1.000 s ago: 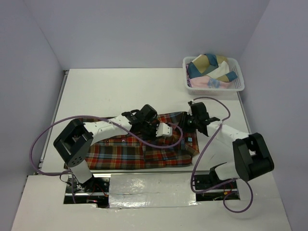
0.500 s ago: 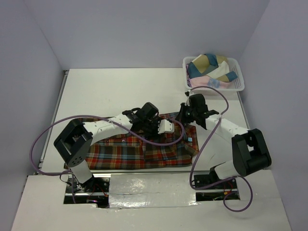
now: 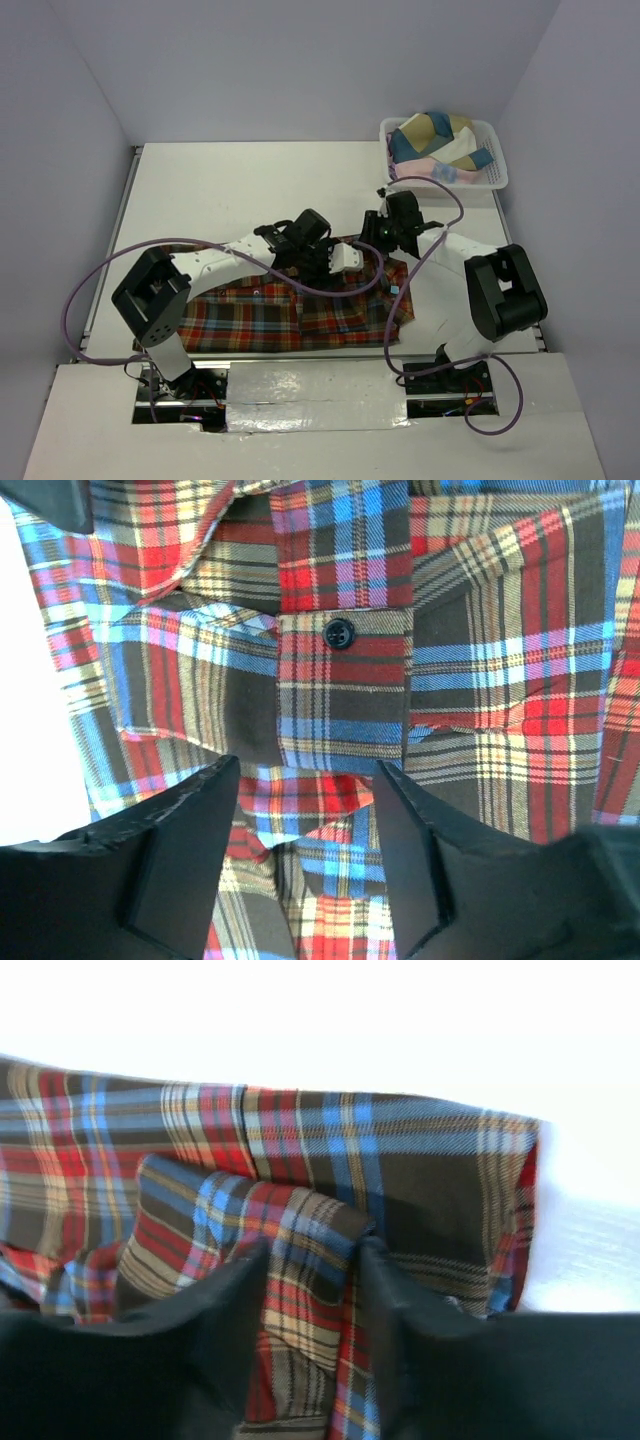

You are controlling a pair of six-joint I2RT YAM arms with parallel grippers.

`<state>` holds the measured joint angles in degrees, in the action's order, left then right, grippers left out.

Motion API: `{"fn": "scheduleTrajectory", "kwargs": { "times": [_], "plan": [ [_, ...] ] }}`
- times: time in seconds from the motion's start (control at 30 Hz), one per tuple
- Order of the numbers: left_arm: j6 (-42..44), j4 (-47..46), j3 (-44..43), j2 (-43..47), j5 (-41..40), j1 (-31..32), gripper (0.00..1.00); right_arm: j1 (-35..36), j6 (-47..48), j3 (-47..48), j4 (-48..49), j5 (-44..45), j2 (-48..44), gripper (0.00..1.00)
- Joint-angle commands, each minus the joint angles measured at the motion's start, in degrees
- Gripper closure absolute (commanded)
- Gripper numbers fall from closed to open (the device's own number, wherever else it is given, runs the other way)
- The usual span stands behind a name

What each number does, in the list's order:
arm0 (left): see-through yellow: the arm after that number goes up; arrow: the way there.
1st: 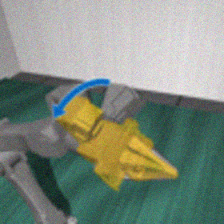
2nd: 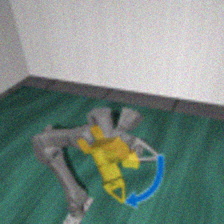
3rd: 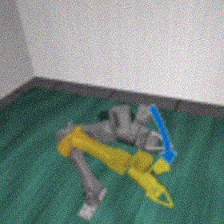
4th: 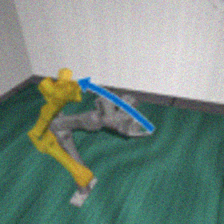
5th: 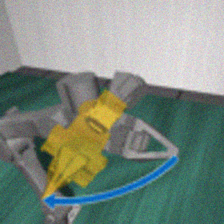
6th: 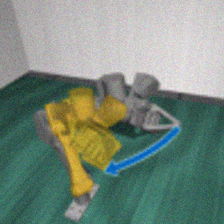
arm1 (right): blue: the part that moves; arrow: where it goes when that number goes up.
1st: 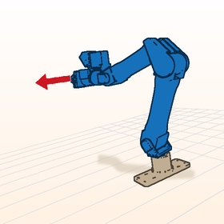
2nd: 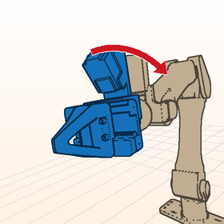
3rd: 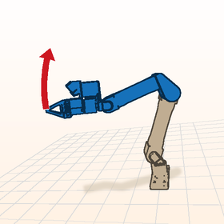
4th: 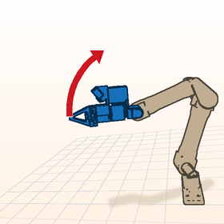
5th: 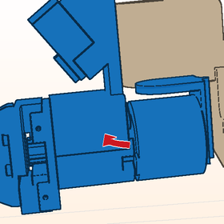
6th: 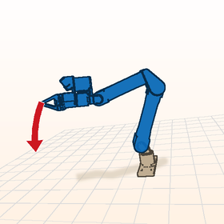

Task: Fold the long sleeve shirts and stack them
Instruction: Fold the shirt

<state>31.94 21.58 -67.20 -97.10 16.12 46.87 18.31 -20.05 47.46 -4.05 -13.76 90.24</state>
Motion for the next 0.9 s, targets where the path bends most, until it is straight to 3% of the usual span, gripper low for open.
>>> {"fn": "scheduleTrajectory", "kwargs": {
  "times": [0.0, 0.13, 0.23, 0.3, 0.4, 0.57, 0.67, 0.77, 0.87],
  "plan": [
    [-3.37, 2.58, -4.43, 2.62, -1.26, -1.25, 0.3, -0.55, 1.6, 5.0, -2.86, 4.69, 0.21, 0.47],
    [-8.46, 8.55, -9.08, 4.19, -3.99, -5.9, 0.27, -0.9, -0.59, 7.12, -10.17, 11.02, -4.53, 0.3],
    [-10.32, 13.47, -9.88, 6.56, -8.28, -14.49, 0.26, -2.13, -4.37, 5.28, -16.22, 13.67, -12.86, 0.21],
    [-10.24, 14.88, -9.18, 8.32, -13.1, -18.64, 0.26, -3.27, -6.66, 3.0, -18.87, 13.67, -16.3, 0.21],
    [-8.31, 15.16, -5.41, 10.08, -15.76, -30.23, 0.2, -3.63, -10.34, -1.91, -23.97, 13.67, -23.77, 0.21],
    [-4.26, 14.28, -0.83, 7.11, -15.86, -53.31, 0.18, -3.54, -19.57, -11.85, -28.81, 9.81, -35.8, 0.25],
    [-1.54, 14.45, -1.35, 2.63, -14.03, -60.99, 0.18, -1.53, -23.27, -18.09, -29.08, 8.75, -39.25, 0.32],
    [3.56, 15.51, -0.05, -0.19, -12.69, -61.55, 0.1, -0.12, -25.64, -20.03, -29.34, 9.36, -38.74, 0.32],
    [5.14, 8.84, 4.43, -0.11, -14.61, -61.55, 0.09, 0.85, -28.28, -22.31, -28.65, 11.81, -37.68, 0.28]
  ]
}}
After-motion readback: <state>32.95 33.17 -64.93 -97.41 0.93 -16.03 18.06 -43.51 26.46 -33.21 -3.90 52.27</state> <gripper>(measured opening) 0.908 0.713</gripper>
